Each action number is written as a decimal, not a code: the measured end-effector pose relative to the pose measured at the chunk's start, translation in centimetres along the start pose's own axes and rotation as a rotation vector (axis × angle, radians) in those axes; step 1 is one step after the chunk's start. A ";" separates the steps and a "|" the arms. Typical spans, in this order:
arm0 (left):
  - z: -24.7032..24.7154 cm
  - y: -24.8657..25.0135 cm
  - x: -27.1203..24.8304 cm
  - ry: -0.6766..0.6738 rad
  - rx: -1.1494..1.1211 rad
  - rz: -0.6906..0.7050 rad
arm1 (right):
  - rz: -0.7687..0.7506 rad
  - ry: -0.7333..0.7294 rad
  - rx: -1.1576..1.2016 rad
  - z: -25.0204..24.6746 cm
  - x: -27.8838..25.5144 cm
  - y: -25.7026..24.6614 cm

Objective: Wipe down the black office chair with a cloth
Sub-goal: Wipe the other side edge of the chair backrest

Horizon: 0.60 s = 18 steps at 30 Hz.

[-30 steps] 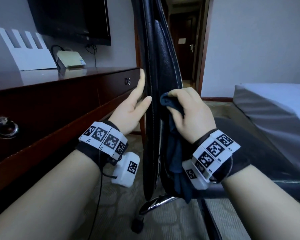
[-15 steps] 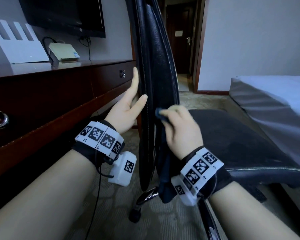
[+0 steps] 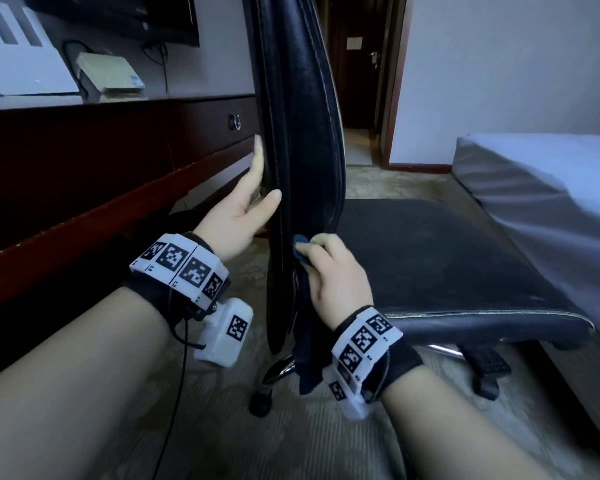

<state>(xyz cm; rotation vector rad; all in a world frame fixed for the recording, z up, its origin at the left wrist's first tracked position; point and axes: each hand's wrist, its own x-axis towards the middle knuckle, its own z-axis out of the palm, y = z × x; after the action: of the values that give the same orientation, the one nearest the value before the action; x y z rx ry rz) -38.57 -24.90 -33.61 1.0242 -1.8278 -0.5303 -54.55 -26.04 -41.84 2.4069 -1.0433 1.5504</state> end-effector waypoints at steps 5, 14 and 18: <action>0.7 -0.7 -1.2 -0.071 -0.053 -0.065 | 0.041 0.223 0.047 -1.4 3.2 -0.3; 1.1 -0.6 -1.6 -0.011 0.013 -0.088 | 0.218 0.093 0.162 3.8 -3.7 0.0; 1.4 -0.9 -1.7 -0.005 0.074 -0.113 | 0.214 0.110 0.189 2.0 -2.8 0.4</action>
<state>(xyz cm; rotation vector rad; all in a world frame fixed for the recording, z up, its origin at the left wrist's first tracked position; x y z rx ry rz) -39.05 -24.14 -35.77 1.1827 -1.8132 -0.5364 -53.96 -25.82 -45.28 2.3573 -1.2162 1.9084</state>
